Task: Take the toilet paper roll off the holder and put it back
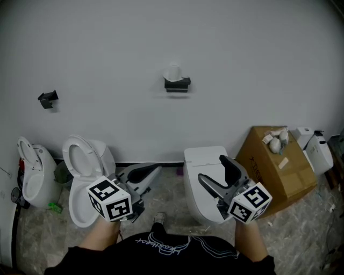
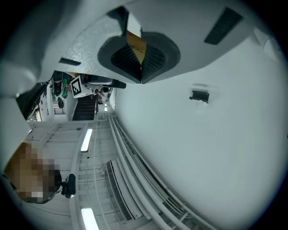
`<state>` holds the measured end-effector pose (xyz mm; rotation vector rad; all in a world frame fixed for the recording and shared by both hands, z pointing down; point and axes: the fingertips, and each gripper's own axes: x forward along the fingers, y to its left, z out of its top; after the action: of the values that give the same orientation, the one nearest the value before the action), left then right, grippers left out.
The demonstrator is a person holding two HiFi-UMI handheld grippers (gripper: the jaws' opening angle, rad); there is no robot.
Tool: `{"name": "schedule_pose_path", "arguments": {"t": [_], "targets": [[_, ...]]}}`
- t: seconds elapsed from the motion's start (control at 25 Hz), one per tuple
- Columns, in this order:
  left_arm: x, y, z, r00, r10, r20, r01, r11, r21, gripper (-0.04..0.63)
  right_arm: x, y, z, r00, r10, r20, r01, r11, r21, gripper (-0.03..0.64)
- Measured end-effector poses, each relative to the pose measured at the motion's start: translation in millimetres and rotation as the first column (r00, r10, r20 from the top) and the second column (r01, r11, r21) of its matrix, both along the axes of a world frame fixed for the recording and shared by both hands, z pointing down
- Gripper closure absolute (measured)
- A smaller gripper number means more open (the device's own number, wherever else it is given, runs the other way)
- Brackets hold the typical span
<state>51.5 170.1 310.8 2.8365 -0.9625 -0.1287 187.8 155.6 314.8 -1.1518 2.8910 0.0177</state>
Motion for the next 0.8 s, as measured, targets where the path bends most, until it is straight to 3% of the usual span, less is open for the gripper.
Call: {"name": "schedule_pose_path", "arguments": {"t": [0.48, 0.8], "targets": [[-62.2, -185.6, 19.2, 1.0, -0.023, -0.016, 0.022, 0.998, -0.053, 0.589, -63.7, -183.0, 22.1, 1.0, -0.01, -0.024, 0.008, 0.997, -0.083, 0.222], [-90.8, -289.4, 8.8, 1.0, 0.009, 0.016, -0.009, 1.0, -0.027, 0.589, -92.2, -298.8, 5.5, 0.999, 0.041, -0.02, -0.043, 0.996, -0.077, 0.23]]}}
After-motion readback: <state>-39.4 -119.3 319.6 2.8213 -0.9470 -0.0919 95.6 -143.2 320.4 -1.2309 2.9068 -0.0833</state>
